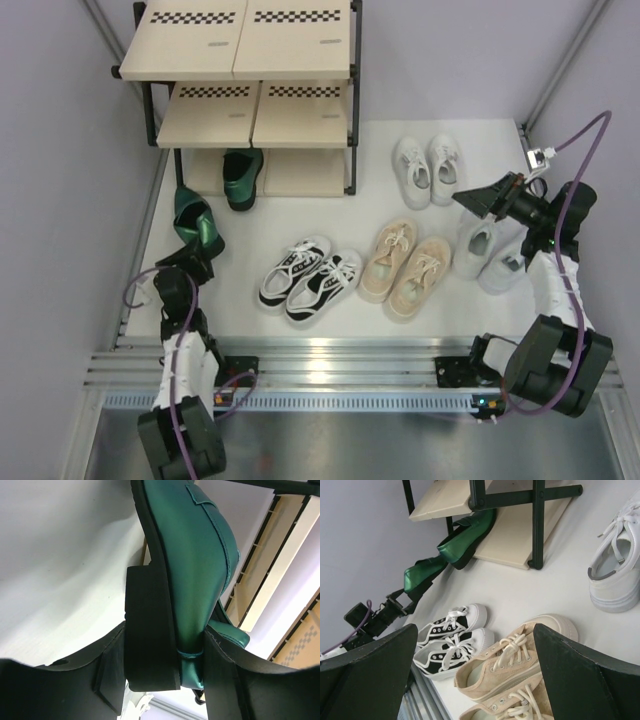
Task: Place and organize the shoes onto the shoe shelf
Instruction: Place the shoe at the shoe shelf.
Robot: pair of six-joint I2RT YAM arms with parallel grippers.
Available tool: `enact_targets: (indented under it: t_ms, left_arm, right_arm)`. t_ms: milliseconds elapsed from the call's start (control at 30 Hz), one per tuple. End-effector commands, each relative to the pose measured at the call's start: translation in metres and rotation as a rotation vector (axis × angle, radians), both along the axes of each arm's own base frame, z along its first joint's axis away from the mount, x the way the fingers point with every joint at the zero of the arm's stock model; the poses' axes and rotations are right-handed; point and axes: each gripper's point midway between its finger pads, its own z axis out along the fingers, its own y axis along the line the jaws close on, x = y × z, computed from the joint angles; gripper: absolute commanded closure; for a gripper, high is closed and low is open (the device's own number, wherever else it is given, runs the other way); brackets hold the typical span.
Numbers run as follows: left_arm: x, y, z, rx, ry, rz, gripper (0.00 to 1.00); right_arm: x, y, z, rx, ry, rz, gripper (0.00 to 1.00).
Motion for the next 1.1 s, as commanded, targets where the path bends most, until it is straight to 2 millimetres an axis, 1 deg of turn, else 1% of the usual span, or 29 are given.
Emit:
enact_targets:
  t_ms: [0,67,167,200,233,267,300,467,500,567,600,733,767,800,867,900,933,967,1000,1033,1067]
  left_arm:
    - [0.018,-0.008,0.074,0.095,-0.238,-0.082,1.0]
    - [0.02,-0.013,0.075,0.094,-0.25,-0.117,1.0]
    - [0.02,-0.021,0.086,0.127,-0.285,-0.167,1.0]
    - [0.02,-0.024,0.094,0.155,-0.303,-0.18,1.0]
    - [0.019,-0.027,0.097,0.165,-0.31,-0.201,1.0]
    - [0.018,-0.029,0.1,0.176,-0.314,-0.208,1.0]
    - [0.016,-0.03,0.108,0.198,-0.336,-0.212,1.0]
    - [0.018,-0.033,0.119,0.252,-0.337,-0.236,1.0]
    - [0.022,-0.032,0.114,0.243,-0.32,-0.24,1.0]
    - [0.025,-0.03,0.116,0.247,-0.33,-0.235,1.0]
    - [0.029,-0.027,0.109,0.24,-0.311,-0.232,1.0]
    - [0.04,-0.023,0.111,0.241,-0.328,-0.255,1.0]
    - [0.046,-0.017,0.106,0.227,-0.311,-0.254,1.0]
    - [0.047,-0.018,0.113,0.241,-0.339,-0.276,1.0]
    - [0.051,-0.008,0.114,0.246,-0.342,-0.273,1.0]
    - [0.057,-0.003,0.112,0.248,-0.33,-0.279,1.0]
    - [0.059,-0.004,0.114,0.255,-0.337,-0.318,1.0]
    - [0.061,0.005,0.113,0.265,-0.331,-0.312,1.0]
    - [0.068,0.009,0.11,0.26,-0.317,-0.328,1.0]
    - [0.069,0.007,0.11,0.259,-0.322,-0.369,1.0]
    - [0.071,0.014,0.107,0.256,-0.312,-0.369,1.0]
  right_arm:
    - [0.002,-0.005,0.007,-0.029,-0.067,0.001,0.0]
    - [0.001,-0.005,0.006,-0.028,-0.066,0.002,0.01]
    - [0.001,-0.005,0.006,-0.029,-0.067,0.001,0.0]
    - [0.001,-0.006,0.006,-0.031,-0.068,-0.001,0.0]
    - [0.001,-0.005,0.007,-0.03,-0.069,0.001,0.01]
    - [0.0,-0.005,0.006,-0.03,-0.069,0.001,0.01]
    - [0.001,-0.006,0.007,-0.031,-0.072,-0.001,0.01]
    - [0.0,-0.006,0.006,-0.029,-0.069,0.001,0.01]
    - [0.0,-0.005,0.007,-0.029,-0.071,0.002,0.01]
    - [0.0,-0.006,0.006,-0.03,-0.07,0.002,0.01]
    - [0.0,-0.006,0.006,-0.028,-0.068,0.002,0.01]
    - [-0.001,-0.008,0.005,-0.026,-0.067,0.002,0.01]
    - [-0.001,-0.008,0.005,-0.025,-0.065,0.002,0.01]
    - [-0.001,-0.008,0.005,-0.023,-0.062,0.004,0.01]
    - [-0.002,-0.008,0.006,-0.025,-0.068,0.004,0.01]
    - [-0.002,-0.008,0.005,-0.024,-0.067,0.002,0.0]
    - [-0.002,-0.008,0.006,-0.023,-0.067,0.004,0.01]
    - [-0.002,-0.008,0.006,-0.025,-0.07,0.005,0.01]
    - [-0.002,-0.007,0.006,-0.024,-0.07,0.007,0.01]
    - [-0.002,-0.008,0.005,-0.022,-0.066,0.004,0.01]
    - [-0.002,-0.008,0.006,-0.023,-0.068,0.004,0.01]
